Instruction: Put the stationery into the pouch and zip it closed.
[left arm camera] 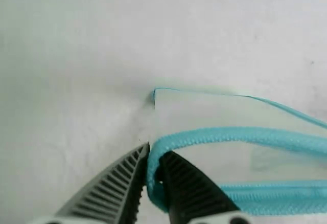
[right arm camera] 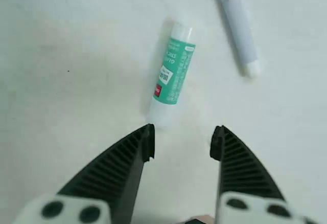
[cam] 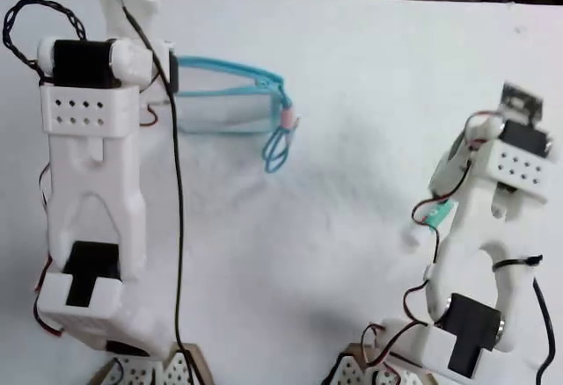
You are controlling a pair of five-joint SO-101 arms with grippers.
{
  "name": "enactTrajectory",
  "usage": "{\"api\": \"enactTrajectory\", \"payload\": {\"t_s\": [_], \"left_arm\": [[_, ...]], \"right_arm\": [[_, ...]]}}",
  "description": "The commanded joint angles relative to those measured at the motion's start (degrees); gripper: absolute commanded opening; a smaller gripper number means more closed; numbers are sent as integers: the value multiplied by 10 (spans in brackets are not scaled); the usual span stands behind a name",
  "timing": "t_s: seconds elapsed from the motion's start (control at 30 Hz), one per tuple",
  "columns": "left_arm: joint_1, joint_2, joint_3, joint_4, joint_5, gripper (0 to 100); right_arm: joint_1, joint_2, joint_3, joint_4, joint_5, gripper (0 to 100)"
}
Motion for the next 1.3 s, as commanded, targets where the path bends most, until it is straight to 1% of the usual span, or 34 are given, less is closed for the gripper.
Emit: {"api": "enactTrajectory", "payload": {"t_s": [0.0,0.07,0.13,0.37,0.53,0.67,0.77,1.03,1.07,1.13,1.27], "left_arm": [[7,5,-5,-6,2,23],[7,5,-5,-5,3,23],[7,5,-4,-5,3,23],[7,5,-3,-6,4,23],[7,5,-2,-6,4,23],[5,5,-2,-5,4,23],[4,5,-2,-4,3,23],[6,5,-2,-4,3,23],[6,5,-2,-4,3,23],[6,5,-2,-4,3,23],[5,5,-2,-5,3,23]], "right_arm": [[1,-14,68,-97,-17,245],[1,-14,93,-122,-16,299],[0,-14,104,-138,-21,321],[0,-6,104,-175,-22,289],[-6,76,95,-225,-62,286],[-9,148,51,-227,-102,286],[-12,188,18,-227,-118,286],[-9,238,-28,-227,-114,285],[-9,240,-28,-227,-113,274],[-9,244,-28,-227,-113,217],[-8,245,-29,-231,-113,41]]}}
